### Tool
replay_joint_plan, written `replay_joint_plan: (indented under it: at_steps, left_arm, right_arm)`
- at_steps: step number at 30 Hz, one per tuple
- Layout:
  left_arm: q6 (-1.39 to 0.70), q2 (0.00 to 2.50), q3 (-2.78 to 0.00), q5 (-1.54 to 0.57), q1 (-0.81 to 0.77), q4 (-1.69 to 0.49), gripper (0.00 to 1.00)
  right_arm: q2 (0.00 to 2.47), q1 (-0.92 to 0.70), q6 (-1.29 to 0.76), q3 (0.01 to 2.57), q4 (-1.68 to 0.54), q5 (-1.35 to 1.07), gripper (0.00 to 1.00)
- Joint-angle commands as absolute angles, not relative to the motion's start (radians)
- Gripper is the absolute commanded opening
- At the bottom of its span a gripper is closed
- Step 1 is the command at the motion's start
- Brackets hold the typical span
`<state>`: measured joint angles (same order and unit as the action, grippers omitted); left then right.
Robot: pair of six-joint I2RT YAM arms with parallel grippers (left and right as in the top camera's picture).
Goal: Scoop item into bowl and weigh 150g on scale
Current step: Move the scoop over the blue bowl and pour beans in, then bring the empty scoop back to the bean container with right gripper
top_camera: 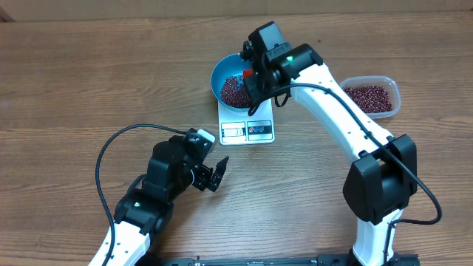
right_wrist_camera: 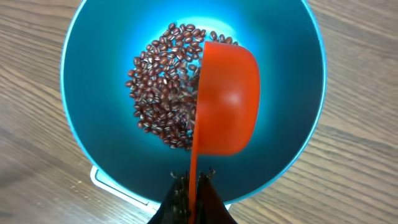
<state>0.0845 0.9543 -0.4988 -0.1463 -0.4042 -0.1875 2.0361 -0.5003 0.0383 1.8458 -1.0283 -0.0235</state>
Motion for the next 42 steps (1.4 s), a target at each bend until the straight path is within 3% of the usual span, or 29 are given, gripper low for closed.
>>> replay_joint_plan:
  at_steps: [1, 11, 28, 42]
  left_arm:
    - [0.082, 0.955, -0.492, -0.157, -0.408, -0.186, 1.0]
    - [0.082, 0.955, -0.492, -0.157, -0.408, -0.187, 1.0]
    - [0.082, 0.955, -0.492, -0.157, -0.408, -0.187, 0.99]
    - [0.082, 0.955, -0.492, -0.157, -0.408, -0.186, 1.0]
  right_arm:
    - [2.028, -0.522, 0.081, 1.881, -1.013, 0.04, 0.04]
    - [2.002, -0.562, 0.11, 1.881, -1.008, 0.169, 0.04]
    - [1.946, -0.581, 0.147, 1.881, -1.003, 0.177, 0.04]
    - [1.743, -0.356, 0.144, 1.881, -1.09, -0.088, 0.04]
